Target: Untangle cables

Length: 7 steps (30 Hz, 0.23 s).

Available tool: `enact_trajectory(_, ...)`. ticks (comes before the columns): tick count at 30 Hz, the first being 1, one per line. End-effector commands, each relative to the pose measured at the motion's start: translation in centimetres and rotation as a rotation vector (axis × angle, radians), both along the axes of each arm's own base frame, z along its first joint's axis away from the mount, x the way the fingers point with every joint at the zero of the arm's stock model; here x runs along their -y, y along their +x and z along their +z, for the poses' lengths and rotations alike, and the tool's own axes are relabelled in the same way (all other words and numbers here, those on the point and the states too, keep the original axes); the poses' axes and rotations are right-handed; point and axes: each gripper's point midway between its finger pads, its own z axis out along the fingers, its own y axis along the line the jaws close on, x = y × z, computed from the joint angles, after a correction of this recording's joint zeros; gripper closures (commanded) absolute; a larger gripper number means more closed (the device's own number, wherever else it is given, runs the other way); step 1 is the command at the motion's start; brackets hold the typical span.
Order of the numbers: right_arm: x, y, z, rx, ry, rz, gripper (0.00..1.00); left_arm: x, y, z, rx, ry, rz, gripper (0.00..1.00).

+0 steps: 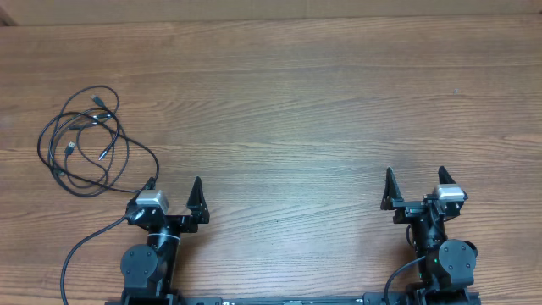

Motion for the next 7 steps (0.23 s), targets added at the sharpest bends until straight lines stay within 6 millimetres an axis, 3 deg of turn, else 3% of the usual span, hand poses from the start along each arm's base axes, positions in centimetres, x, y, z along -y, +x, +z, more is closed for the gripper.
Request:
enact_trajectory(1, -0.25, 0.01, -0.24, 0.002, -0.019, 0.014, 0.0, 0.22, -0.01, -0.21, -0.005, 0.015, -0.012, 0.0)
enact_trajectory(7, -0.25, 0.01, -0.24, 0.002, -0.019, 0.014, 0.0, 0.22, -0.01, -0.21, -0.005, 0.015, -0.013, 0.01)
